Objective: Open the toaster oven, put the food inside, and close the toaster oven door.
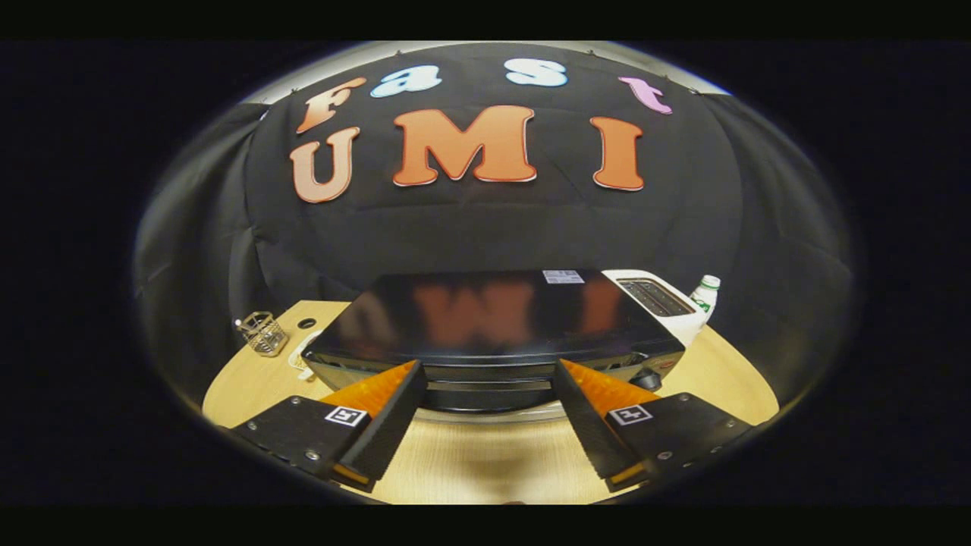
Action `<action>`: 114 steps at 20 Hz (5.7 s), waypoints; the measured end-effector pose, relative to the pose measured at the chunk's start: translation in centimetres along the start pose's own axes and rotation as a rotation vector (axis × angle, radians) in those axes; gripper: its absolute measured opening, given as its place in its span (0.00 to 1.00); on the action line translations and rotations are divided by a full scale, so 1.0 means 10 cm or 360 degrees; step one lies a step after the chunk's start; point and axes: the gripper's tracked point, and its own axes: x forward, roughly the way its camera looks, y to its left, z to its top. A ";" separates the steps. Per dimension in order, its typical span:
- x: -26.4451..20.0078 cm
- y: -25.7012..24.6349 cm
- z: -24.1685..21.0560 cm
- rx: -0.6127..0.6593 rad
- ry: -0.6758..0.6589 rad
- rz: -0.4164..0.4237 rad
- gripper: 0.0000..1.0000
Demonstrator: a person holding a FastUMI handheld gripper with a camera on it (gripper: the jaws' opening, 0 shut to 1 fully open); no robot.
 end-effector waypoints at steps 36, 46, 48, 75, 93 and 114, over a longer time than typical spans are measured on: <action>-0.75 -0.21 -1.95 0.0119 0.0502 -0.0035 0.99; -1.42 -0.24 -1.99 0.0242 0.0435 -0.0219 1.00; -1.51 -0.21 -2.06 0.0257 0.0427 -0.0275 1.00; -1.75 0.12 -2.68 0.0502 0.0532 -0.0386 0.68; -1.24 0.30 -1.41 0.0833 0.0117 0.0054 0.61; 0.43 0.63 -0.73 0.1245 -0.0060 0.0154 0.61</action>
